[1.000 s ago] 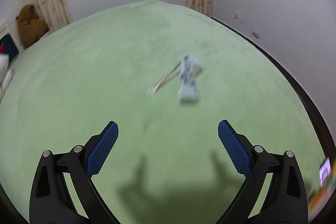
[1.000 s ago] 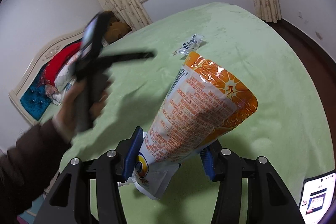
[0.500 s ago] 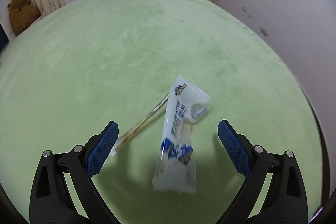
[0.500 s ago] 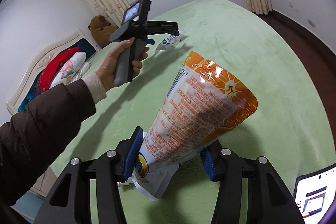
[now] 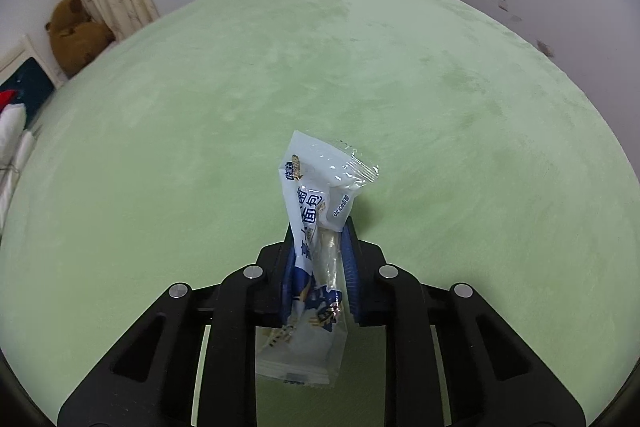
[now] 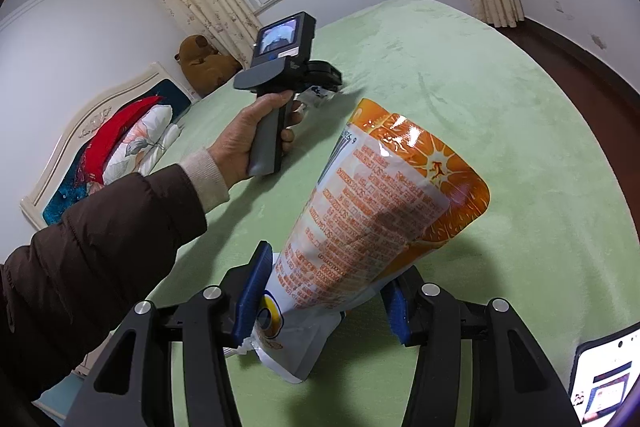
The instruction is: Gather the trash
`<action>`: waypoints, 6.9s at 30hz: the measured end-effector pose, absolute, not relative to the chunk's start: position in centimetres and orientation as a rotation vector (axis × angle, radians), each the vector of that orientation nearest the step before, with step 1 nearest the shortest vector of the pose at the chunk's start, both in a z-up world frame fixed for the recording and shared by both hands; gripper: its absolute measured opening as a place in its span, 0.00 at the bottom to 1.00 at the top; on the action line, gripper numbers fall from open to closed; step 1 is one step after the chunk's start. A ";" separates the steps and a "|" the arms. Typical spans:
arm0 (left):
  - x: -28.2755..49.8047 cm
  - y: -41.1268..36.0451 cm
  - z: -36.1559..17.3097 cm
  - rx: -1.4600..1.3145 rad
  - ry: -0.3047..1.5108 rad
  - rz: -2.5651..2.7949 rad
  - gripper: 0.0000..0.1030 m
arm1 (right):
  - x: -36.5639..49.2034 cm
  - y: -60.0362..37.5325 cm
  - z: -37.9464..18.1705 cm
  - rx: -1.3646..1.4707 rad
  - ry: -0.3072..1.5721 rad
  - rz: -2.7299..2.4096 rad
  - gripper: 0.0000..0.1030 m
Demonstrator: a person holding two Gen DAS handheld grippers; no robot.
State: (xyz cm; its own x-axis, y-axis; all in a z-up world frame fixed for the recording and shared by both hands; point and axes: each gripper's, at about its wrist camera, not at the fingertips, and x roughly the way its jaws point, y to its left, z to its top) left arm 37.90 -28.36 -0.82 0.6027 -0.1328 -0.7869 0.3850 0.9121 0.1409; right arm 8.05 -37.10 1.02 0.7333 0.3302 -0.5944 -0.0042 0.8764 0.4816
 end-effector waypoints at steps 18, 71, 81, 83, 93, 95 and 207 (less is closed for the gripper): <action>24.9 -13.5 4.1 0.192 0.894 -0.254 0.14 | 5.3 -34.1 3.2 0.485 0.772 0.157 0.50; -13.3 -3.0 -13.1 0.362 1.271 -0.627 0.14 | -11.9 -20.8 -8.3 -0.202 1.142 0.502 0.50; -10.7 -4.1 -19.3 0.377 1.500 -0.589 0.14 | -9.9 -18.7 -14.4 -0.307 1.254 0.532 0.50; -11.4 -3.8 -21.8 0.407 1.617 -0.591 0.14 | -10.3 -18.3 -15.3 -0.304 1.282 0.573 0.50; -9.3 -3.3 -22.2 0.342 1.645 -0.596 0.14 | -9.8 -17.6 -16.6 -0.283 1.330 0.669 0.50; -9.0 -3.0 -21.2 0.326 1.599 -0.611 0.14 | -9.0 -17.3 -16.3 -0.300 1.335 0.688 0.50; 19.6 -4.3 -2.0 0.057 0.815 -0.135 0.90 | 18.3 -27.5 0.5 0.094 0.768 -0.235 0.95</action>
